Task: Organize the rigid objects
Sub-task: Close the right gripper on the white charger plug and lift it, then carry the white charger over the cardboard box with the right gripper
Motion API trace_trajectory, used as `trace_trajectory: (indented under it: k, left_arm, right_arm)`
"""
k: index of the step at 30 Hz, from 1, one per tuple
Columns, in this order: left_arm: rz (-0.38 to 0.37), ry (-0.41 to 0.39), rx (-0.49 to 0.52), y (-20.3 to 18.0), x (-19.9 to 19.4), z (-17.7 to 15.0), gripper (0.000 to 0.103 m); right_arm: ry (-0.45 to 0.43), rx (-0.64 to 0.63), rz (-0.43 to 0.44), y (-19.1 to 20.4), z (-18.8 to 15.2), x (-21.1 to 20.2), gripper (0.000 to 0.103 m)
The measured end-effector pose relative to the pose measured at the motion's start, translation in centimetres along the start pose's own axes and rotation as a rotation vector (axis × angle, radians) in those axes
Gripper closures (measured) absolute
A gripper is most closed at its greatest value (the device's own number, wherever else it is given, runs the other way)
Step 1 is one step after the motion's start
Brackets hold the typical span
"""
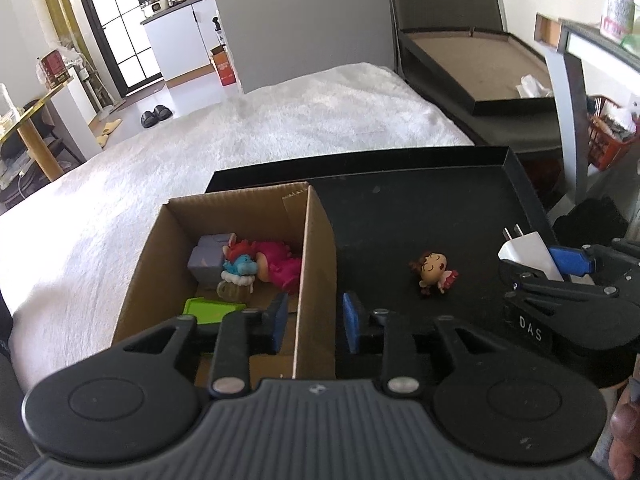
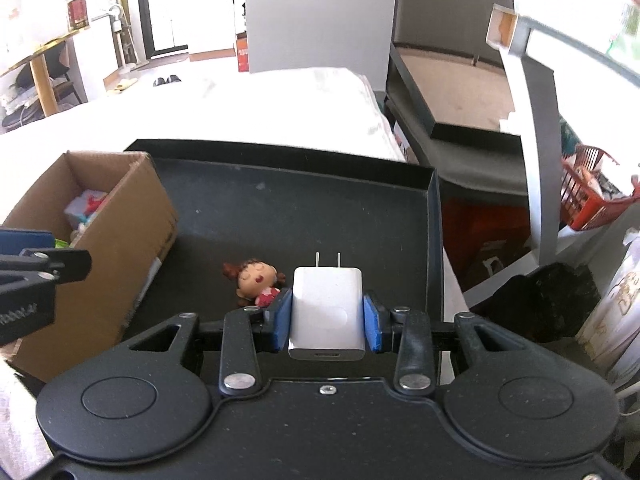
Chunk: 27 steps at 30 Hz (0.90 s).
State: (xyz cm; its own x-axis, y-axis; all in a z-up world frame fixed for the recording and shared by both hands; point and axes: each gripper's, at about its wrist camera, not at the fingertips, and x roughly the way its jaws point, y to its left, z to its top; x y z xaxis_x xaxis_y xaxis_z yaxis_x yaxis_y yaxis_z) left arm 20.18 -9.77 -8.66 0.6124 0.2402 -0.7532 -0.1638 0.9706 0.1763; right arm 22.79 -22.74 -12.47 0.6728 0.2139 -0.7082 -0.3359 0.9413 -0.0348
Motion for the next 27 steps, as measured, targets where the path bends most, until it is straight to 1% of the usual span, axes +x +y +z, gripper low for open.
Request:
trace_trajectory:
  k: [5,7,9,12,19,22,27]
  left_arm:
    - [-0.016,-0.014,-0.038,1.5,-1.0,0.0,0.069]
    - [-0.025,-0.022,-0.049,2.1,-1.4,-0.1,0.064]
    - [-0.029,-0.027,-0.057,2.8,-1.7,-0.1,0.057]
    - [-0.036,-0.039,-0.08,3.9,-2.1,-0.3,0.052]
    - [-0.027,-0.04,-0.143,6.6,-2.2,-0.5,0.045]
    - [-0.041,-0.038,-0.165,7.3,-2.3,-0.4,0.044]
    - [-0.055,-0.06,-0.169,7.9,-2.7,-0.5,0.04]
  right_arm:
    - [-0.009,0.01,0.009,0.7,0.6,-1.6,0.067]
    - [-0.013,0.018,0.018,1.1,0.9,-2.3,0.067]
    - [-0.022,0.014,0.023,1.6,1.2,-2.9,0.067]
    - [-0.035,0.002,0.023,2.5,1.7,-3.8,0.067]
    - [-0.052,-0.046,0.016,4.5,2.5,-4.7,0.066]
    - [-0.061,-0.06,0.01,5.3,2.9,-5.1,0.066]
    - [-0.074,-0.074,0.006,6.6,3.3,-5.4,0.066]
